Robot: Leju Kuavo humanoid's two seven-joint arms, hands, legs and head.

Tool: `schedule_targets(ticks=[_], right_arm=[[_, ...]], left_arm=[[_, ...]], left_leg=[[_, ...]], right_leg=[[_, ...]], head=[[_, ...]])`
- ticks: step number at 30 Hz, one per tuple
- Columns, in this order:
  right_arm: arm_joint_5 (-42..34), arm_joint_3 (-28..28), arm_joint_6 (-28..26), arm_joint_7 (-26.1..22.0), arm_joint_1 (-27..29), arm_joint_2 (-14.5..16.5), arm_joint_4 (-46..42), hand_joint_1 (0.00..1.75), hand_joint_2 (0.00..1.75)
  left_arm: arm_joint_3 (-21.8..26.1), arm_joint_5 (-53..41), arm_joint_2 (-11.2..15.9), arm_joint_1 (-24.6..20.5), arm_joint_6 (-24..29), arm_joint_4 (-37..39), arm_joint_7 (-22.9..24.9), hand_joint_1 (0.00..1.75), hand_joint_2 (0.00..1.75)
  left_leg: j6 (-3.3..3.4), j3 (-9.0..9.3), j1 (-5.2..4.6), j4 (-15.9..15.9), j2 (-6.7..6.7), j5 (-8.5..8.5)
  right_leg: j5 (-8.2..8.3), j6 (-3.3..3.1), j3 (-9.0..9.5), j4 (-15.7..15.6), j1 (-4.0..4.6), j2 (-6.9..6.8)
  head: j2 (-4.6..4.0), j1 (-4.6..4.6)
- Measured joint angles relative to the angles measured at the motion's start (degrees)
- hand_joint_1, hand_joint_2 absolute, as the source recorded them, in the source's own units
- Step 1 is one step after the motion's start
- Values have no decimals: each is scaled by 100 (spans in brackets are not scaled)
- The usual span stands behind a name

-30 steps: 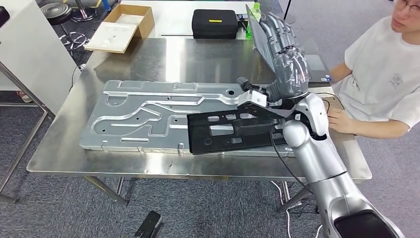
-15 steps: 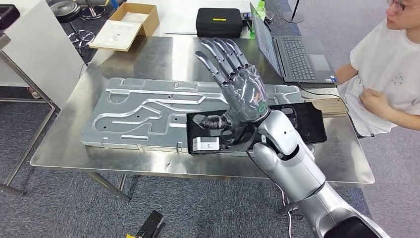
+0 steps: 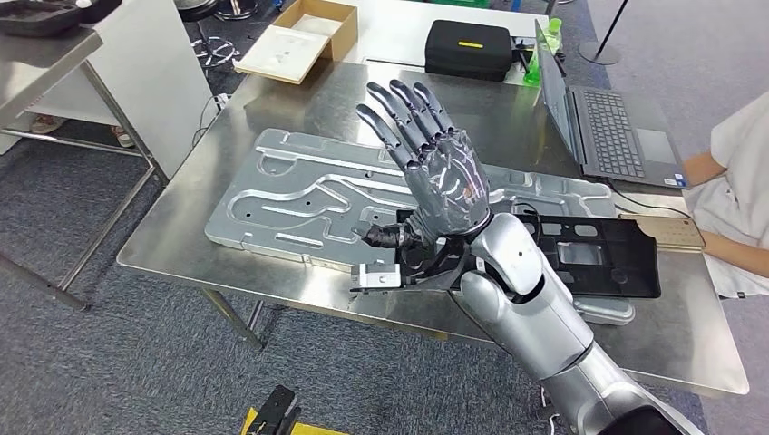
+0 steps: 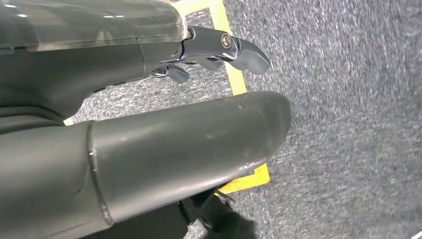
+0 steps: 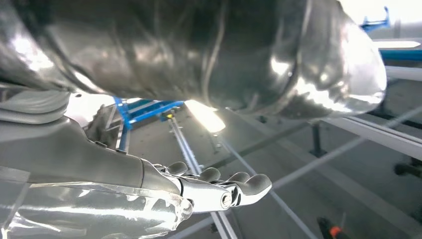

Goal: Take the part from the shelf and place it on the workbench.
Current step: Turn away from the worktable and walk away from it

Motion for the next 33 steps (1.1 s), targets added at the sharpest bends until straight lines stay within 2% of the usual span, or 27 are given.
schedule_targets(ticks=[1,2,3,4,6,7,8,9,10,11,12,14,16,17,19,20,21,23,24,25,26,27,28,30,31,32,33], right_arm=[[0,1,-2,0,2,0,-8,0,0],[0,1,-4,1,4,0,-10,0,0],[0,2,-5,1,5,2,-15,0,0],[0,2,-7,1,5,5,-20,0,0],[0,5,-12,1,1,16,-35,0,0],[0,7,-18,1,3,19,-42,0,0],[1,8,-26,1,8,20,-46,0,0],[1,9,-33,1,16,19,-47,0,0],[2,10,-39,1,24,20,-47,0,0],[2,12,-44,1,29,20,-48,0,0],[2,12,-47,0,31,20,-52,0,0],[2,13,-55,-1,31,21,-71,0,0],[2,13,-73,-1,36,20,-96,0,0],[3,14,-89,-1,43,20,-104,0,0],[4,16,-135,-1,69,23,-114,0,0],[4,17,-163,-1,89,24,-121,0,0],[4,17,-198,-2,115,23,-132,0,0],[4,17,-258,-3,199,10,-150,0,0],[4,17,-280,-3,258,0,-153,0,0],[3,17,-293,-4,320,-11,-153,0,0],[3,17,-304,-9,373,-19,-152,0,0],[2,17,-316,-15,408,-24,-152,0,0],[2,17,-329,-24,425,-25,-153,0,0],[2,17,-349,-44,432,-25,-153,0,0],[1,17,-355,-55,435,-25,-152,0,0],[1,17,-358,-63,436,-25,-151,0,0],[1,17,-359,-68,435,-21,-149,0,0]], left_arm=[[0,-2,-5,-1,0,0,2,0,0],[0,-3,-9,1,0,0,4,0,0],[0,-3,-8,7,1,0,6,0,0],[0,-4,-5,15,1,0,7,0,0],[0,-5,-1,18,3,0,9,0,0],[0,-5,0,13,3,0,11,0,0],[0,-3,0,9,6,0,13,0,0],[0,1,1,8,10,0,15,0,0],[0,5,2,14,18,0,17,0,0],[0,9,4,20,28,0,21,0,0],[0,13,8,26,41,0,28,0,0],[0,20,16,21,81,0,55,0,0],[0,27,18,9,148,0,95,0,0],[0,27,18,7,192,0,122,0,0],[0,9,21,23,281,0,177,0,0],[0,-2,22,32,313,0,201,0,0],[0,-10,25,37,330,0,221,0,0],[0,-6,27,38,333,0,243,0,0],[0,4,31,43,322,0,245,0,0],[0,18,37,54,309,0,239,0,0],[0,37,46,70,297,0,226,0,0],[1,57,56,85,291,0,210,0,0],[1,74,65,96,290,0,192,0,0],[3,94,74,100,302,0,168,0,0],[4,106,76,99,312,0,158,0,0],[8,127,79,103,320,0,145,0,0],[14,159,84,112,317,0,121,0,0]], left_leg=[[-32,-21,9,3,-56,8],[-73,-41,18,-1,-112,20],[-113,-57,25,-13,-168,31],[-147,-67,23,-1,-139,20],[-198,-184,2,250,99,-150],[-216,-313,7,544,256,-315],[-236,-489,16,913,351,-496],[-256,-656,29,1258,389,-631],[-274,-760,38,1476,409,-681],[-287,-762,43,1487,429,-624],[-292,-652,47,1281,466,-475],[-270,-260,25,540,693,-153],[-195,-38,-12,79,859,-34],[-155,-32,-29,34,853,-48],[-78,-36,-16,5,716,-17],[-42,-26,-4,-20,654,3],[-7,-16,8,-46,597,24],[41,-12,18,-69,483,50],[53,-15,16,-67,418,54],[58,-17,13,-63,343,56],[58,-17,11,-57,264,55],[57,-16,10,-49,184,55],[54,-15,10,-42,107,54],[32,-27,8,-24,-28,52],[5,-43,12,-20,-86,57],[-30,-60,20,-20,-141,64],[-75,-72,28,-30,-202,75]], right_leg=[[27,-10,65,-153,4,82],[14,-18,78,-187,12,86],[26,-34,87,-207,9,19],[38,-60,106,-236,2,-44],[60,-131,148,-302,-25,-192],[61,-156,160,-316,-19,-271],[54,-174,163,-317,-12,-350],[47,-180,162,-313,-7,-429],[38,-182,161,-307,-4,-508],[27,-179,161,-297,-4,-585],[13,-171,163,-283,-5,-655],[-27,-135,171,-245,8,-779],[-59,-84,177,-217,44,-881],[-66,-61,182,-217,63,-933],[-87,-7,203,-218,65,-1015],[-136,24,196,-172,53,-951],[-244,53,140,-26,37,-823],[-586,93,-137,588,11,-504],[-747,101,-323,966,8,-423],[-824,105,-468,1243,6,-390],[-792,102,-532,1339,5,-375],[-643,88,-483,1197,4,-356],[-426,64,-340,867,3,-304],[-93,8,-6,109,-6,-46],[-27,-9,92,-113,-4,49],[-23,-20,131,-209,2,98],[-20,-28,146,-231,14,52]], head=[[0,-1],[0,-1],[0,-1],[0,-2],[0,-26],[0,-37],[0,-49],[0,-48],[0,-49],[0,-49],[0,-49],[0,-49],[0,-45],[0,-44],[0,-45],[0,-44],[0,-43],[0,-41],[0,-40],[0,-40],[0,-41],[0,-40],[0,-40],[0,-41],[0,-42],[0,-41],[0,-41]])
